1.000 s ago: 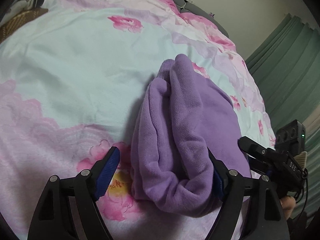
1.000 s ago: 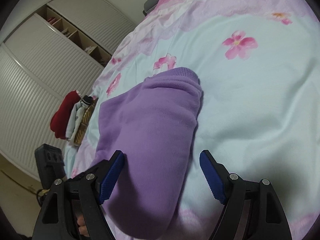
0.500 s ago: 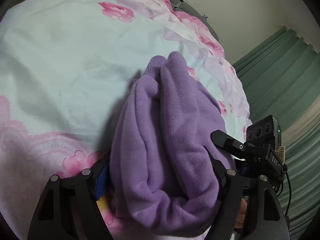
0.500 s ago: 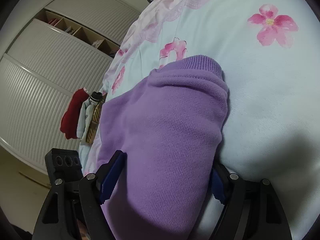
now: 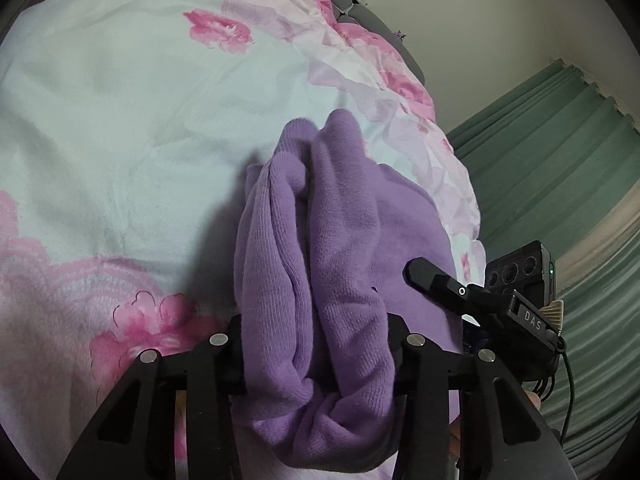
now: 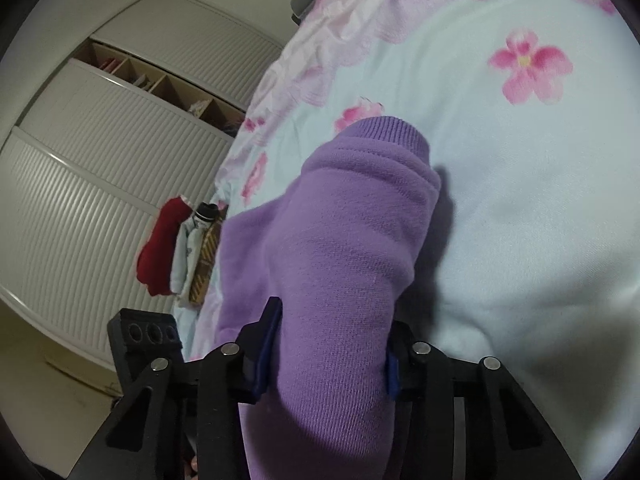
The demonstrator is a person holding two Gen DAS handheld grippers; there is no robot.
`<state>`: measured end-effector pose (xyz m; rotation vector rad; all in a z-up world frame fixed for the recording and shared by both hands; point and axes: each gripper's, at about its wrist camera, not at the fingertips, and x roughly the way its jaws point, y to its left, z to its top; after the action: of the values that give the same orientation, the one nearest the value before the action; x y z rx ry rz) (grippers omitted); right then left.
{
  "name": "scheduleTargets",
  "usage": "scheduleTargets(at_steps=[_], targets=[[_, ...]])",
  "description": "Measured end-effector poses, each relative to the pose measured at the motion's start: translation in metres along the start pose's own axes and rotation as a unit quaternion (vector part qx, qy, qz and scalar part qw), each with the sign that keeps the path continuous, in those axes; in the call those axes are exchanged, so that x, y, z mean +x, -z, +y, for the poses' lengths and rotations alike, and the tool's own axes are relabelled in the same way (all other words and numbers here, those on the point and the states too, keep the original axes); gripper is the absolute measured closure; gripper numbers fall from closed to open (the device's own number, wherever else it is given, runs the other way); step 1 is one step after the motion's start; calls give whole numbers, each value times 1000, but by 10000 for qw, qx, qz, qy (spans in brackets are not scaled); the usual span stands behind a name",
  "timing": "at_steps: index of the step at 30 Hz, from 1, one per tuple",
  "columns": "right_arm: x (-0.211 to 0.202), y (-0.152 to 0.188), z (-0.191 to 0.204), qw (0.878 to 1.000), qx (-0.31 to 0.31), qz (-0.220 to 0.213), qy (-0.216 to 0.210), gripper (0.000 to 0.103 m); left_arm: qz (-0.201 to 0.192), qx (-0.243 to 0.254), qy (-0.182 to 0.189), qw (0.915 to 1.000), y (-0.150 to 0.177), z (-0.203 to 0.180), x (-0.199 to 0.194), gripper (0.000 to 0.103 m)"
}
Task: Fold small clothes
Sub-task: 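Lift the bundle with both tools and carry it toward the clothes stack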
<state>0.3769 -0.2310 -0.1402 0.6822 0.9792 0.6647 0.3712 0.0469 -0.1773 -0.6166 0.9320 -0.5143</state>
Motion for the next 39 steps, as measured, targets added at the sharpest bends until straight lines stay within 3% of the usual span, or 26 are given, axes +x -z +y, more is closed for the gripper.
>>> scheduleTargets(at_steps=[11, 20, 27, 33, 39], targets=[[-43, 6, 42, 9992, -124, -346, -146, 61, -225, 352, 23, 9991, -5, -45, -43, 60], [-53, 2, 116, 9968, -512, -493, -357, 61, -704, 537, -10, 9961, -24, -67, -116, 60], [-12, -9, 195, 9931, -878, -373, -683, 61, -1247, 565, -263, 9902, -61, -49, -197, 60], [62, -23, 269, 9895, -1061, -96, -980, 61, -1624, 415, -561, 9843, -101, -6, -268, 60], [148, -43, 346, 9842, -1121, 162, -1363, 61, -2004, 230, -949, 9748, -163, 47, -350, 60]])
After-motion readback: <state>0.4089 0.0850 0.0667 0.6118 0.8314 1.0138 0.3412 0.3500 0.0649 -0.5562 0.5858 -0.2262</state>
